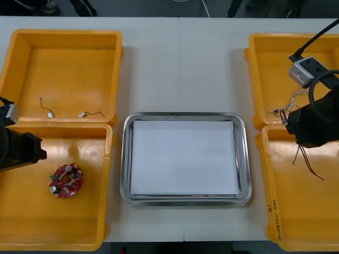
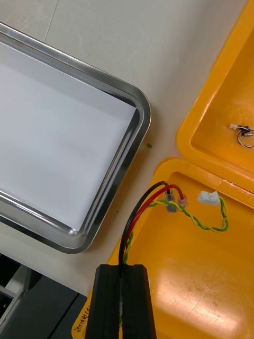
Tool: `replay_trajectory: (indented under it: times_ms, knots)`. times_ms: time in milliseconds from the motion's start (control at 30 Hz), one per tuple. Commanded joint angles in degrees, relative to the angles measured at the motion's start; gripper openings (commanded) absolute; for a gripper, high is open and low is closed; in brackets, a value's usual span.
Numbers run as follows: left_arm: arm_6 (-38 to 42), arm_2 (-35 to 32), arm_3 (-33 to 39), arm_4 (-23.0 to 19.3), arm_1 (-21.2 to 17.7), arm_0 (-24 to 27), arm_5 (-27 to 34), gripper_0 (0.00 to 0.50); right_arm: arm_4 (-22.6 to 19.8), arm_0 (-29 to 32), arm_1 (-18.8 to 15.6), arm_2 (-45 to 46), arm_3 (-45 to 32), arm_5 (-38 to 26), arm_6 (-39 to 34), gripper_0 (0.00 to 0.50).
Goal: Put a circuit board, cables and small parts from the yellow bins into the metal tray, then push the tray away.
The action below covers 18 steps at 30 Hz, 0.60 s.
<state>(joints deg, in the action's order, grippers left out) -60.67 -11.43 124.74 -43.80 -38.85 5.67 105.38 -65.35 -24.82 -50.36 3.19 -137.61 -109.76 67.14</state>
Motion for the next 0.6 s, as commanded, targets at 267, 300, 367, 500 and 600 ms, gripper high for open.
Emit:
replay_trajectory:
  times_ms: [267,300,367,500,600]
  knots:
    - [7.6,-1.5,0.6,8.8,7.1,-5.3,-3.3,0.500,0.5,-1.4,-2.3,-0.7,-1.5,-0.2,1.5,0.000]
    - [7.7,-1.5,0.6,9.2,7.4,-5.5,-3.3,0.500,0.4,-1.5,-2.3,-0.6,-1.5,-0.2,1.5,0.000]
    - [7.7,-1.5,0.6,10.7,8.4,-5.8,-3.3,0.500,0.4,-1.4,-2.3,-0.6,-1.5,-0.2,1.4,0.000]
    - [7.8,-0.7,0.6,13.2,9.8,-6.0,-3.3,0.500,0.4,-1.4,-2.3,-0.7,-1.5,-0.2,1.4,0.000]
    - [8.4,0.4,0.5,15.1,10.8,-6.2,-3.6,0.500,0.4,-1.4,-2.3,-0.7,-1.5,-0.2,1.5,0.000]
